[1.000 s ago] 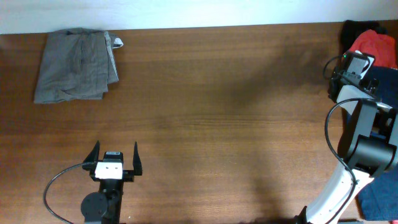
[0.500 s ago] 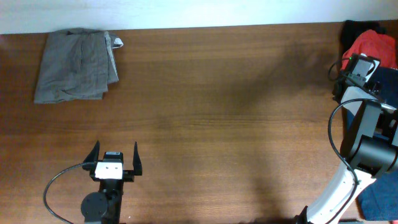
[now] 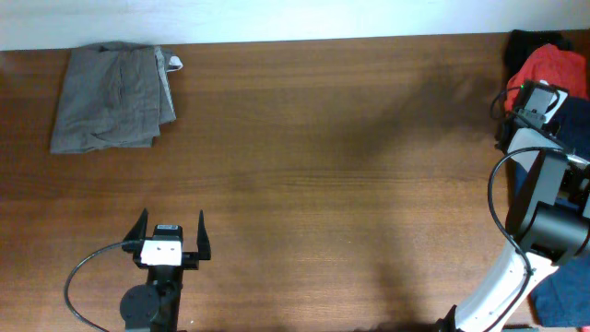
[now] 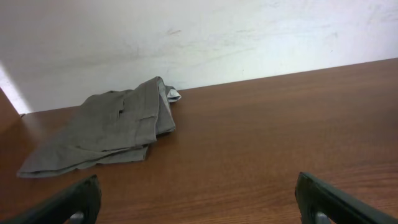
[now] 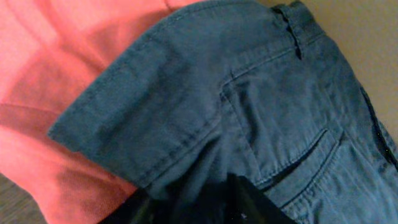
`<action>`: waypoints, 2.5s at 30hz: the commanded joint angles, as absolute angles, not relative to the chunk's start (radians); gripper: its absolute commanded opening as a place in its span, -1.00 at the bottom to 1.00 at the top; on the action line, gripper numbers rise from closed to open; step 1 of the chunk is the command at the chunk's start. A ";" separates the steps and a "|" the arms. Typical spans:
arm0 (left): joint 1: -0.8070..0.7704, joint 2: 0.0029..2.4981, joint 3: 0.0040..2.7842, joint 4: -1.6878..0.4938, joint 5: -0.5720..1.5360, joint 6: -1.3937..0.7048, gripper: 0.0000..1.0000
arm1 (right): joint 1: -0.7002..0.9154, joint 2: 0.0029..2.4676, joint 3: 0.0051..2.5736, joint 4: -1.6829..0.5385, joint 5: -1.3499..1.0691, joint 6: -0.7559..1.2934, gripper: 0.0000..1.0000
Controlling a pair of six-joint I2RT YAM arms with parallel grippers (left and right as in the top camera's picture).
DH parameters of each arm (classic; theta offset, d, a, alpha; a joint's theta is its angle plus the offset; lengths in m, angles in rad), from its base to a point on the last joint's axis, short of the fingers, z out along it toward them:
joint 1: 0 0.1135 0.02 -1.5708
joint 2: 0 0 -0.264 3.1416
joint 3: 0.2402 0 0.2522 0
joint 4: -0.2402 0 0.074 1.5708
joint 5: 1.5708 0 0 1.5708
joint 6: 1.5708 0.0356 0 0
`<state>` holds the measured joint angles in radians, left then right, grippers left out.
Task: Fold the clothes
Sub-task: 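Lower the right gripper and grasp the dark blue jeans waistband, then drag the jeans with the right gripper to the table center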
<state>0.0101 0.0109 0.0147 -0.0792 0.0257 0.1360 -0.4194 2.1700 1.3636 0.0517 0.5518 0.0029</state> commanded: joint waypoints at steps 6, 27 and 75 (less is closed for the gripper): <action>0.017 0.006 0.009 -0.081 0.022 0.152 0.98 | -0.417 2.014 1.380 -0.025 0.535 0.071 -0.84; 0.017 0.006 0.009 -0.081 0.022 0.152 0.98 | -0.076 1.796 1.380 -0.282 0.529 0.266 -0.92; 0.017 0.006 0.009 -0.081 0.022 0.152 0.98 | 0.777 1.977 1.380 -0.187 -0.222 0.710 -0.55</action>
